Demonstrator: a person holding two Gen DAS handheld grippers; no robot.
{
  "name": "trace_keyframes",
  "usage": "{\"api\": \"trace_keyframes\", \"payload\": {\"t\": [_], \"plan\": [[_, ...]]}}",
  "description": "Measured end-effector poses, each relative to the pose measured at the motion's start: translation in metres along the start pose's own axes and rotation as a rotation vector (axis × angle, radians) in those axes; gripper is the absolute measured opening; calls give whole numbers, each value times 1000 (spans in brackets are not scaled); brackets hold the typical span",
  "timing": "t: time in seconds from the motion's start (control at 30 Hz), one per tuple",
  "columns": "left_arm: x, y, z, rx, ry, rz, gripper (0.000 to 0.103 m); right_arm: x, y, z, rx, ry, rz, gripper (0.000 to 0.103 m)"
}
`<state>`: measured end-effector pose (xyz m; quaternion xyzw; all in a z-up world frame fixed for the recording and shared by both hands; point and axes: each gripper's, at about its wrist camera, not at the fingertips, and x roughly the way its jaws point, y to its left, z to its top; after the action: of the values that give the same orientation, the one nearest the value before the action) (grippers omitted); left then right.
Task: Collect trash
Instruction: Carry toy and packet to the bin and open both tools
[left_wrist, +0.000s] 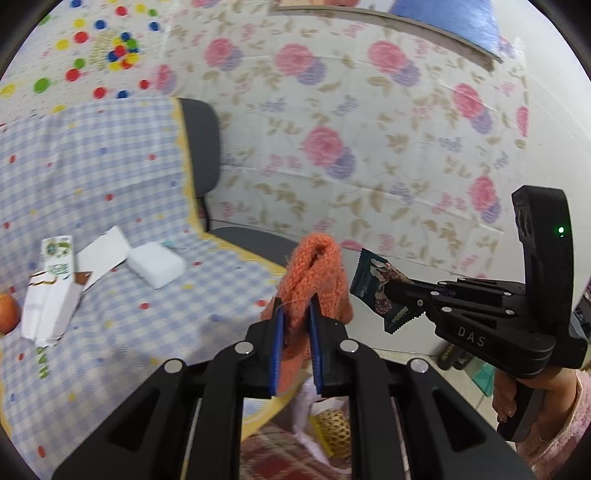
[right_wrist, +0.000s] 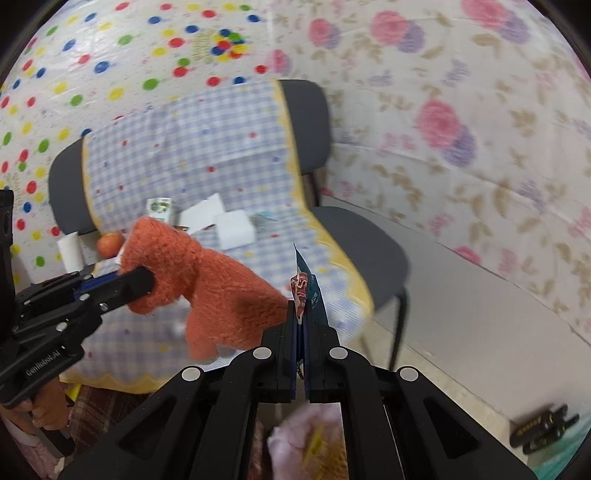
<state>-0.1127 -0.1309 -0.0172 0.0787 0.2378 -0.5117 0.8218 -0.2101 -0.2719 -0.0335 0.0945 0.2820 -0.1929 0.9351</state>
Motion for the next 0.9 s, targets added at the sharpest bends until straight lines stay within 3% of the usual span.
{"api": "trace_keyframes", "payload": {"t": [0.17, 0.63, 0.73, 0.77, 0.83, 0.9], "plan": [[14, -34, -7, 39, 34, -85, 11, -22, -33, -26, 60, 26, -81, 4], [94, -65, -60, 79, 264, -121, 12, 15, -75, -92, 185, 183, -110, 8], [105, -67, -65, 82, 305, -117, 15, 21, -81, -97, 204, 198, -108, 18], [108, -67, -66, 80, 315, -118, 19, 22, -84, -99, 211, 205, -106, 28], [112, -64, -66, 64, 330, -119, 27, 24, -87, -100, 219, 207, -105, 37], [111, -61, -65, 58, 325, -116, 39, 24, -88, -99, 221, 207, -106, 38]]}}
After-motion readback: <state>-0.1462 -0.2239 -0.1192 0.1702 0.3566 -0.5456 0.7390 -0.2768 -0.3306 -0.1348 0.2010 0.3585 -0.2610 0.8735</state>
